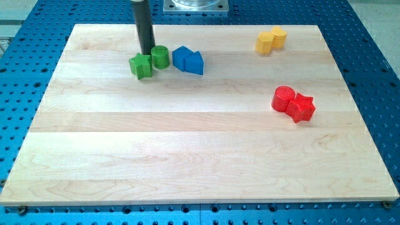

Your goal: Place your arm to the right of triangle

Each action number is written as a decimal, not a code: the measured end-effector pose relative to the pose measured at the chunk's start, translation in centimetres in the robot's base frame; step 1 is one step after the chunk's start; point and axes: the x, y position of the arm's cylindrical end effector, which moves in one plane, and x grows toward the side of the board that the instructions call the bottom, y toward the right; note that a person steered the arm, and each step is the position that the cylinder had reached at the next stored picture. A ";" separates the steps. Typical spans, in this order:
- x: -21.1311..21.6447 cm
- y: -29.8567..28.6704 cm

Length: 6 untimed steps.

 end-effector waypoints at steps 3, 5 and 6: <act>-2.2 12.8; 2.3 15.0; 3.0 15.0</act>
